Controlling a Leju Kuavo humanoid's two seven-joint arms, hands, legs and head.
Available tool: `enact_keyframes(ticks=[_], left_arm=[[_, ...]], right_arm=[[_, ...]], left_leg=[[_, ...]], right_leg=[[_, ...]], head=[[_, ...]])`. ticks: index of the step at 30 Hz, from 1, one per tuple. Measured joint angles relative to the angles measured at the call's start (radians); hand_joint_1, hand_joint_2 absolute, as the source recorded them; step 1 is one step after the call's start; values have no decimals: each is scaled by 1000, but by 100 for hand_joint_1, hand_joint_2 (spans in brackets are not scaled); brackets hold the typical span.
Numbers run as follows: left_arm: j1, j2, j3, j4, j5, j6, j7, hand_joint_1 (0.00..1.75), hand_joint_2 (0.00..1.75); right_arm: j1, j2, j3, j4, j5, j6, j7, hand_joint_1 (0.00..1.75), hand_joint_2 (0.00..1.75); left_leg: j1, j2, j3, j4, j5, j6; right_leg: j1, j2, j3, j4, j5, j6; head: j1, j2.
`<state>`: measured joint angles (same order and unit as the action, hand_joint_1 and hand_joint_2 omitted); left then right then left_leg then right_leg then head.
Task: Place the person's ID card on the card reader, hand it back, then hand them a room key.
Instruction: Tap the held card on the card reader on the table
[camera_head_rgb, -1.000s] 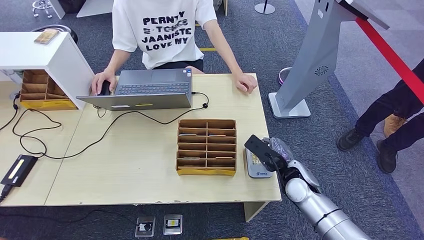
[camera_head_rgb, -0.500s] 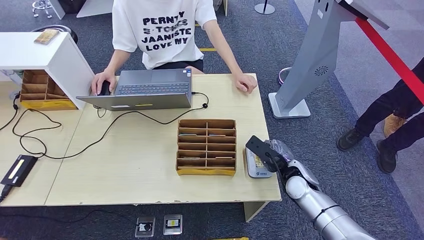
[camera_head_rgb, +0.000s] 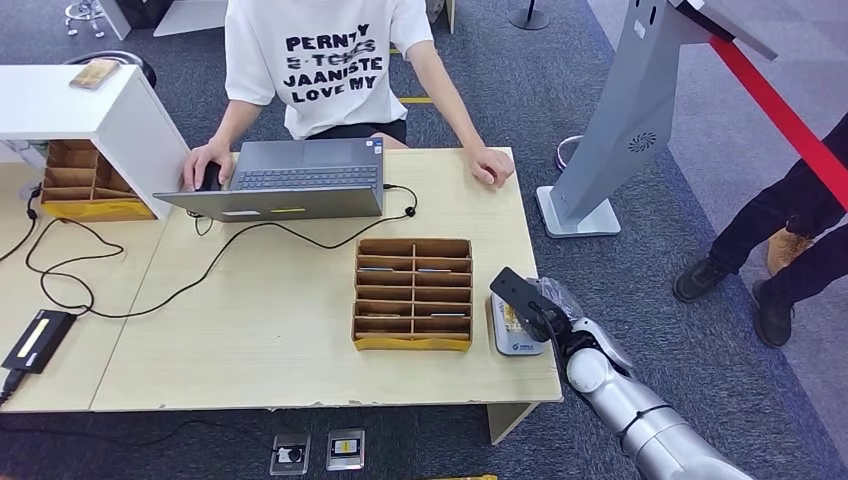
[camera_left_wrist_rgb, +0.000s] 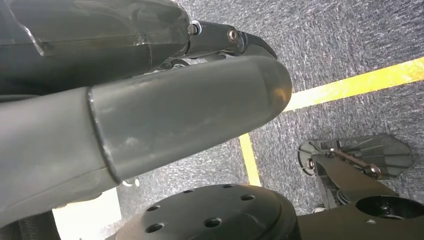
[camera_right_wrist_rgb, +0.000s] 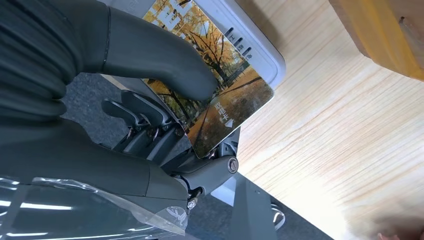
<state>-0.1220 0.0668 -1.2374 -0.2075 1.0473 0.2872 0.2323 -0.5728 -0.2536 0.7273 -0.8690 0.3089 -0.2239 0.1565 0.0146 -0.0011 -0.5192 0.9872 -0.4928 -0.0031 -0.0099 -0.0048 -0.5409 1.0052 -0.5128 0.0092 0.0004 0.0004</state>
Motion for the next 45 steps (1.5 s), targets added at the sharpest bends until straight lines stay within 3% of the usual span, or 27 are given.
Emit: enact_keyframes(ticks=[6, 16, 22, 30, 45], left_arm=[[0, 0, 10, 0, 5, 0, 0, 0, 0], [2, 0, 16, 0, 8, 1, -2, 0, 0], [1, 0, 16, 0, 8, 0, -2, 0, 0], [2, 0, 16, 0, 5, -8, -5, 0, 0], [1, 0, 16, 0, -21, -18, -14, 0, 0]], right_arm=[[3, 0, 2, -25, -23, -17, 7, 175, 175], [21, -41, -3, -265, -3, -28, 73, 175, 175], [25, -51, -8, -308, 6, -29, 82, 175, 175], [81, -110, -56, -593, 89, -41, 118, 175, 175], [90, -112, -80, -812, 187, 19, 119, 175, 175]], left_leg=[[0, 0, 0, 0, 0, 0], [0, 0, 0, 0, 0, 0], [0, 0, 0, 0, 0, 0], [0, 0, -1, 0, 0, 0], [0, 0, -1, 0, 0, 0]], right_leg=[[0, 0, 0, 0, 0, 0], [0, 0, -1, 0, 0, 0], [0, 0, -1, 0, 0, 0], [0, 0, -1, 0, 0, 0], [0, 0, -1, 0, 0, 0]], head=[[0, 0], [0, 0], [0, 0], [0, 0], [0, 0]])
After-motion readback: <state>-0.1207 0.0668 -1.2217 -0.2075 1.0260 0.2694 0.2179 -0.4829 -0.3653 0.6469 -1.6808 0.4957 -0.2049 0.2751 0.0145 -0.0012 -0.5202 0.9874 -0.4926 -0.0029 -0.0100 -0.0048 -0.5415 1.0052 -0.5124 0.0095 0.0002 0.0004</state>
